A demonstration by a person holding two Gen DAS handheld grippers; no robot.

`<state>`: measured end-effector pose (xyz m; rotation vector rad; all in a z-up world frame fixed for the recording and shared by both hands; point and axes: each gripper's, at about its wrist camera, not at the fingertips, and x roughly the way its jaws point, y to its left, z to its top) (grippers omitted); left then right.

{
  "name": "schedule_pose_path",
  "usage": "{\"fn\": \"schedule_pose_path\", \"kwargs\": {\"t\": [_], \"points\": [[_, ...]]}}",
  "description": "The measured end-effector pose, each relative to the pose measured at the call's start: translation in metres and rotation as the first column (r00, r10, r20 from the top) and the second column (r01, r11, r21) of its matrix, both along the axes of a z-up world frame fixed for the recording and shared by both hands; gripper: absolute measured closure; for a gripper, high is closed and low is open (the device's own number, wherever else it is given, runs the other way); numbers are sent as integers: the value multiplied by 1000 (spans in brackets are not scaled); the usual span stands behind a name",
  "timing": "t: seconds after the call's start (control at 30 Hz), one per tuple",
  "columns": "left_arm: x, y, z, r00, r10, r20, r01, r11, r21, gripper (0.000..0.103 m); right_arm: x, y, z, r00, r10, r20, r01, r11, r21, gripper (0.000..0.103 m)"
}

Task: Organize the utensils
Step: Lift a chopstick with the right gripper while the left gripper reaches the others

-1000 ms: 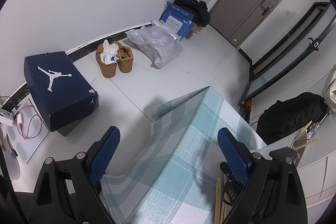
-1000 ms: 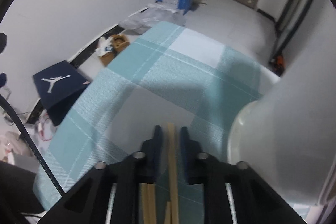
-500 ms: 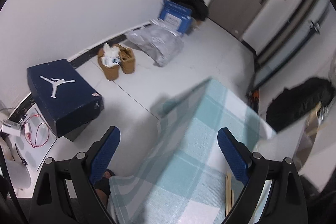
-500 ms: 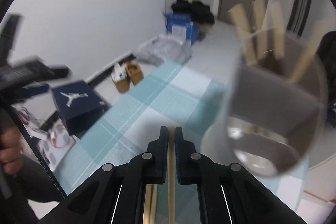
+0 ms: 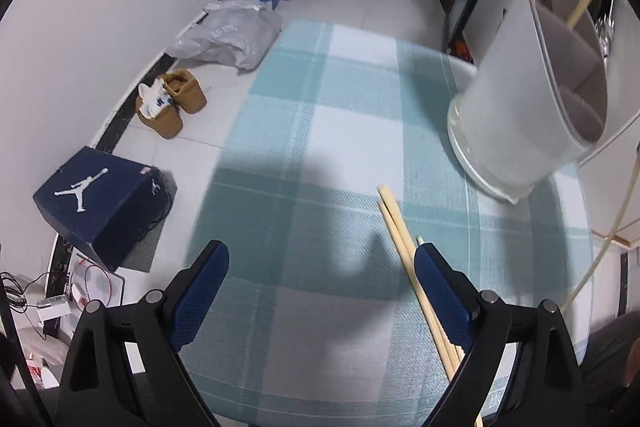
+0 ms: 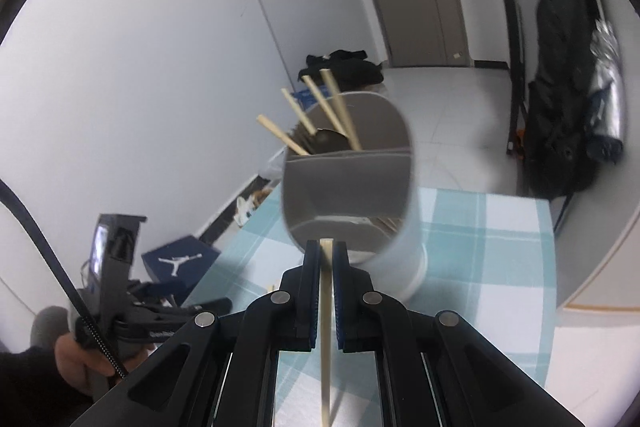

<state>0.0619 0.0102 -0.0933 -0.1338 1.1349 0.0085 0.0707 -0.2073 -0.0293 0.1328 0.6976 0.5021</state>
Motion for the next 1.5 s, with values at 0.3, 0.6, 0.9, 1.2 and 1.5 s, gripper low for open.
{"fn": "schedule_pose_path", "kwargs": {"t": [0.3,0.6,0.9,1.2,1.5], "points": [[11,-30,-16,995,-36,-91,47,992,116,11,-3,-34,-2,1000,-10,7,9,994,105,98],[9,-31,-25,980,23,-199,-7,997,80,11,-2,-47,3,999,-23,26,19,992,122,98],[11,-30,-21,981,78,-179,-63,994,88,11,-6,-49,7,999,-13,44,7,992,126,98],[12,-22,-25,966,109,-233,-92,992,83,10,-9,-52,9,999,-23,46,17,991,130,98],[10,-22,-22,965,123,-231,-114,992,52,11,-11,-52,11,998,-24,52,18,991,130,98]]}}
